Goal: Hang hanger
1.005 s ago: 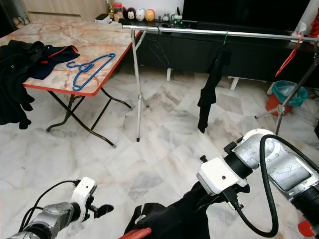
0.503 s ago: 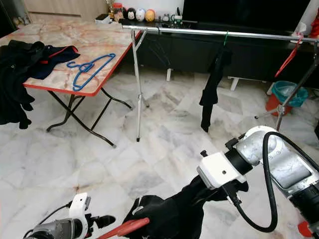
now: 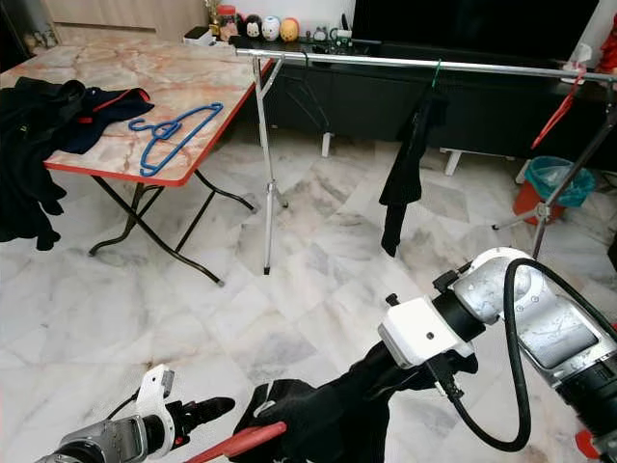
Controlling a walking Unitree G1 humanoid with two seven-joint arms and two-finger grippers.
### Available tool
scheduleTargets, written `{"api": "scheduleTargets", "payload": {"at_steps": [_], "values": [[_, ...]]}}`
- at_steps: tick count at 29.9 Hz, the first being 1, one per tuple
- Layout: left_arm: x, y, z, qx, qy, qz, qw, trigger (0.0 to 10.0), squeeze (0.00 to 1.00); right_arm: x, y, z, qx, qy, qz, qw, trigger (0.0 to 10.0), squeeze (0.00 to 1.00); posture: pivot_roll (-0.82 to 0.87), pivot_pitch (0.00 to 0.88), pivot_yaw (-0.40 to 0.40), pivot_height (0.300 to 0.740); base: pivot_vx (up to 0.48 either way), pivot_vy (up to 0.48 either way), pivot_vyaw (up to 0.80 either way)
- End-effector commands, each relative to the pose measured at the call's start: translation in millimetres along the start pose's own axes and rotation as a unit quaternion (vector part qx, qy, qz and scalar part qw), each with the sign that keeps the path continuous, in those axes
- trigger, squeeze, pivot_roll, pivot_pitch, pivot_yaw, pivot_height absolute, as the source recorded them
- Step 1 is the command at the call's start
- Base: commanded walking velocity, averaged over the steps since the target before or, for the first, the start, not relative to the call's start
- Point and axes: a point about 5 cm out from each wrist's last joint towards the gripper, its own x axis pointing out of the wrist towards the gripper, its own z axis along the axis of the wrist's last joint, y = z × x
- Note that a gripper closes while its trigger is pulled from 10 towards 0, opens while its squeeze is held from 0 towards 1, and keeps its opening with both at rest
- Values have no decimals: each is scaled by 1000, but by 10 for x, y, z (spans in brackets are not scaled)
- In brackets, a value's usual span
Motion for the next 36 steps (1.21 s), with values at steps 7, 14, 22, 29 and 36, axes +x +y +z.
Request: {"api": "scheduleTargets", "payload": {"at_steps": [7, 14, 22, 29, 36], "values": [[-20, -65, -81, 5, 22, -85, 996, 10000, 0, -79, -39, 25, -16, 3, -29, 999, 10000, 0, -74, 14, -40, 740, 0, 0, 0], [-4, -95, -147, 27, 52, -100, 993, 10000, 0, -106, -112, 76, -27, -2, -45, 999, 10000, 0, -75, 14, -39, 740, 0, 0, 0], [1, -105, -175, 23, 55, -106, 993, 8902, 0, -91, -130, 94, -32, -7, -49, 998, 10000, 0, -74, 13, -39, 740, 0, 0, 0], [-10, -148, -157, 29, 54, -145, 988, 0, 0, -69, -138, 87, -30, -9, -51, 998, 10000, 0, -73, 13, -38, 740, 0, 0, 0], [-21, -184, -142, 32, 56, -175, 982, 0, 0, -65, -156, 89, -30, -8, -53, 998, 10000, 0, -69, 13, -38, 740, 0, 0, 0]]}}
